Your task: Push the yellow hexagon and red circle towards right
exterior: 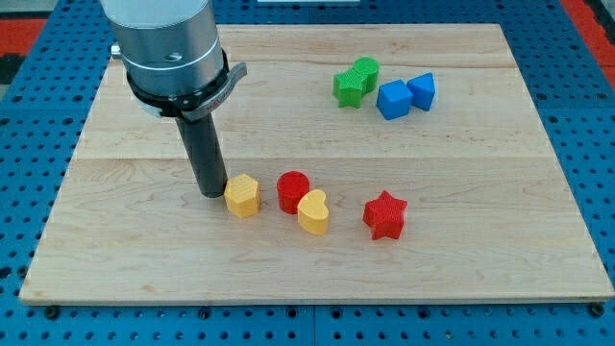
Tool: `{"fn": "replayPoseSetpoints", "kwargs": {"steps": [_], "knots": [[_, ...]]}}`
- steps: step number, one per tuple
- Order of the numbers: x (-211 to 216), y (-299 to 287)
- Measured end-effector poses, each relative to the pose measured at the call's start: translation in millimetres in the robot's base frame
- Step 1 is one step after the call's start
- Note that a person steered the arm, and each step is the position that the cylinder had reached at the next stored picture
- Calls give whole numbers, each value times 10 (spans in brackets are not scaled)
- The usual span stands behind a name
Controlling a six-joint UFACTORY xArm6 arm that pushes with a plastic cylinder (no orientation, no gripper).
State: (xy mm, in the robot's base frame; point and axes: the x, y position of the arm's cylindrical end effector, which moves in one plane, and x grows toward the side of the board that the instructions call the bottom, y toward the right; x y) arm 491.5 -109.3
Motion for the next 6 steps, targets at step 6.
{"fn": "replayPoseSetpoints", "kwargs": {"steps": [6], "knots": [[119, 385]]}}
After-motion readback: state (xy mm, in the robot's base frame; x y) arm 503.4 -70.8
